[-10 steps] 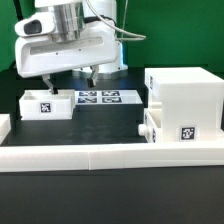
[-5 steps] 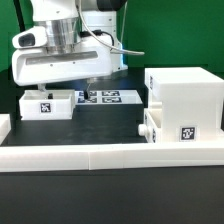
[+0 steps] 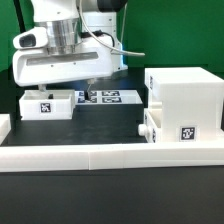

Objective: Assemble drawer

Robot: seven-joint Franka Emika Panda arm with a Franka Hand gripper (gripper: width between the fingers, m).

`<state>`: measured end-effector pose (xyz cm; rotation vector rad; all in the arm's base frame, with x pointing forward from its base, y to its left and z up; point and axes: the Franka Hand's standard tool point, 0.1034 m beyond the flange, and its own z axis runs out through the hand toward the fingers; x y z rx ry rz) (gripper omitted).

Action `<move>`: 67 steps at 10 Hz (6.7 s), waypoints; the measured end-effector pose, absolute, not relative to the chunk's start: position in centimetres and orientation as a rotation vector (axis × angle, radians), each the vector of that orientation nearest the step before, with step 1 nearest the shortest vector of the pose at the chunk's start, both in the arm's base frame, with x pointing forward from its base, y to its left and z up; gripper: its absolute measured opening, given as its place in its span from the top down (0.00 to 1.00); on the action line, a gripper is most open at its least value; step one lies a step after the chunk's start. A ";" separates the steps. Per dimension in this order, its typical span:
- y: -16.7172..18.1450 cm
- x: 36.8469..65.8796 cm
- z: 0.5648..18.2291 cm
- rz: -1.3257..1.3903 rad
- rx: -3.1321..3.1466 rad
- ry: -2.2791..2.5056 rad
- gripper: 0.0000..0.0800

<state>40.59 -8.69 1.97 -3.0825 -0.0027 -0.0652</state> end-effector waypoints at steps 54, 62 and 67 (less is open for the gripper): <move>-2.1 52.9 5.9 -0.026 -2.308 -2.164 0.95; -1.0 53.2 6.2 -0.006 -2.414 -2.027 0.95; -1.2 53.2 5.6 -0.005 -2.382 -2.047 0.95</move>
Offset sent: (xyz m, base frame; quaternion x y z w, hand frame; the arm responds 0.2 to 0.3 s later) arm -0.0098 -0.0129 -0.0202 -0.0041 0.0187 -0.0123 0.9997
